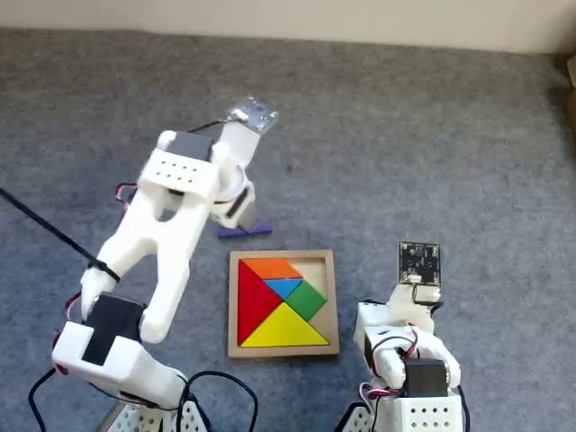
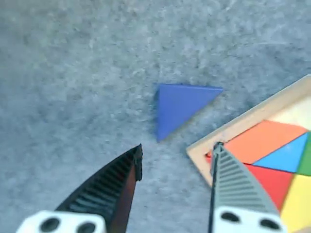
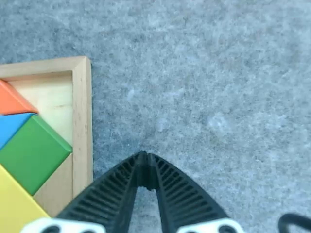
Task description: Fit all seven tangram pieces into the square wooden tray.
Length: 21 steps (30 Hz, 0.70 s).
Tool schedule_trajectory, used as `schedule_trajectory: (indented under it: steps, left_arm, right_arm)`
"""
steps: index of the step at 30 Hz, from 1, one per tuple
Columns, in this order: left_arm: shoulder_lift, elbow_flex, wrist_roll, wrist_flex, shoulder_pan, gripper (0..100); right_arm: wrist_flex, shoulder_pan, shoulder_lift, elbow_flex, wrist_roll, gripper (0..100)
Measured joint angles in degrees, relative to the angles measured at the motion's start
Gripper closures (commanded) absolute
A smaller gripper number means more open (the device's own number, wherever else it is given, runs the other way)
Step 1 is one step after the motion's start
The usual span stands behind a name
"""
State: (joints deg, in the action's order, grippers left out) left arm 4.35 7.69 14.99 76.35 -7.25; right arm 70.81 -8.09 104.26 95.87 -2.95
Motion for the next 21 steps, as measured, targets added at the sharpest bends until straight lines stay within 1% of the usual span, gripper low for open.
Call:
schedule_trajectory:
  steps: [5,7,17,21]
  left_arm:
    - [0.0,-0.09,4.13,0.0,0.97,75]
    - [0.0,-0.18,5.8,0.0,0.88,73]
    - [0.0,-0.18,17.85,-0.35,0.88,72]
    - [0.53,-0.26,20.22,-1.93,0.88,72]
  right_arm:
    - [0.0,0.0,0.0,0.0,0.0,99.4]
    - [0.0,0.0,0.0,0.0,0.0,99.4]
    - [0.0,0.0,0.0,0.0,0.0,99.4]
    - [0.0,0.0,0.0,0.0,0.0,99.4]
